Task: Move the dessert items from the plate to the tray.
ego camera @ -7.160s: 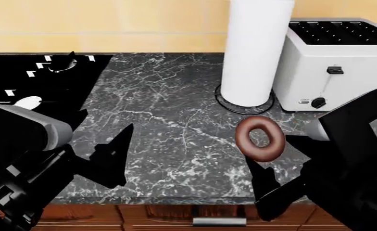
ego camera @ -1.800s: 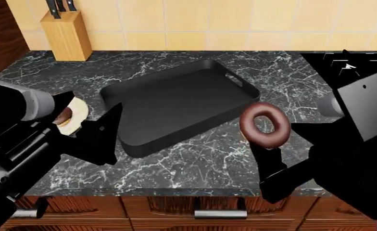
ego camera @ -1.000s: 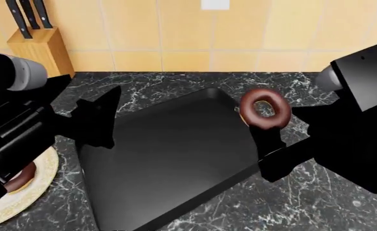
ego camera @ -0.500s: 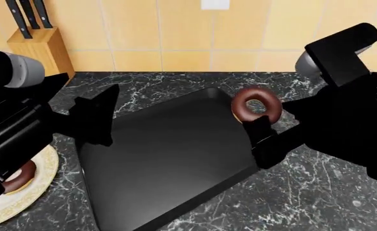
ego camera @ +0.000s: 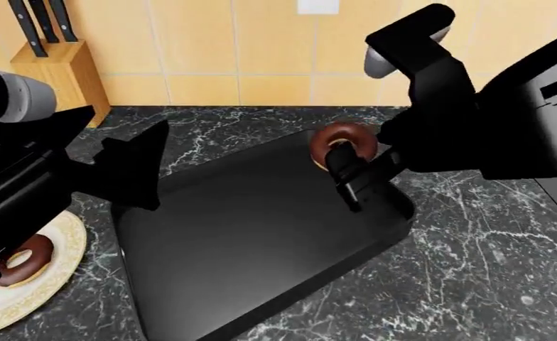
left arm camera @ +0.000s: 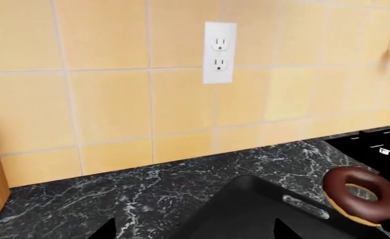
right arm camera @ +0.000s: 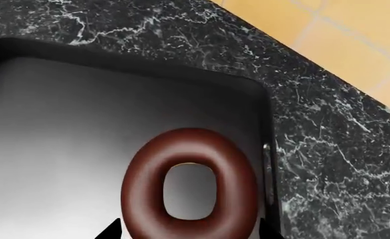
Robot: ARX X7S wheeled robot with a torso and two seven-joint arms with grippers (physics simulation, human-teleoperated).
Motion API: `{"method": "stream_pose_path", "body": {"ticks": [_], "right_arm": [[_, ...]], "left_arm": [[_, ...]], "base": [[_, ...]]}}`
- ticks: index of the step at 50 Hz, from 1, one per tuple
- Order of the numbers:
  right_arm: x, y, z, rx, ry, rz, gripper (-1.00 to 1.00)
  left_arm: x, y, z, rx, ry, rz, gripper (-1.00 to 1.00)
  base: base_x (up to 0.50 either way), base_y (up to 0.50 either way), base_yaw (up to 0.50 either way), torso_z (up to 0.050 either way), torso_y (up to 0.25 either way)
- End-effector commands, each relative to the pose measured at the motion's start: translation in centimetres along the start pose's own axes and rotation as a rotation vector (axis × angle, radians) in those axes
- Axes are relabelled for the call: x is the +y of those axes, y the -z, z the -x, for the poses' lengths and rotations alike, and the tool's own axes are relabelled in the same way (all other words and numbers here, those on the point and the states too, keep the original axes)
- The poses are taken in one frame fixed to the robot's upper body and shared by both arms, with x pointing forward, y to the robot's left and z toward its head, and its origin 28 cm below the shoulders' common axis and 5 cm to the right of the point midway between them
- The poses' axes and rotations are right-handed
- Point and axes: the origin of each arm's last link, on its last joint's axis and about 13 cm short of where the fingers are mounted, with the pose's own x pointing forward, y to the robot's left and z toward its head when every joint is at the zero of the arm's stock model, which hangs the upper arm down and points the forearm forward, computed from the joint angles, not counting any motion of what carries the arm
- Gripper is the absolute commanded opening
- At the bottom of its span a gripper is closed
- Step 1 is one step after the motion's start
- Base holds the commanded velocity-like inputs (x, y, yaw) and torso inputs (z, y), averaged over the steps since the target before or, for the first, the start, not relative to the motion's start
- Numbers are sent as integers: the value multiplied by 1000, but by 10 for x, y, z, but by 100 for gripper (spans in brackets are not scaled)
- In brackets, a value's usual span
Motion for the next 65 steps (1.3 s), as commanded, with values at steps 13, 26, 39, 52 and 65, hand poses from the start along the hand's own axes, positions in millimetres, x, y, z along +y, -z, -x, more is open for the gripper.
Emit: {"method": "stream_pose_path", "body": {"ticks": [13, 26, 39, 52, 65], "right_arm": [[-1, -10, -30, 152, -89, 56, -100], [0, -9, -36, 181, -93, 56, -100], [1, -10, -37, 190, -110, 54, -100], [0, -5, -49, 222, -105, 58, -100], [0, -1, -57, 244, -107, 57, -100]], "left_arm": [[4, 0, 1, -5, -15, 14, 100], [5, 1, 1, -5, -19, 15, 100], [5, 0, 2, -7, -20, 14, 100], [7, 2, 1, -5, -24, 20, 100], [8, 4, 1, -4, -28, 26, 100]], "base": [[0, 0, 0, 0, 0], [0, 0, 0, 0, 0], [0, 0, 0, 0, 0], [0, 0, 0, 0, 0], [0, 0, 0, 0, 0]]}}
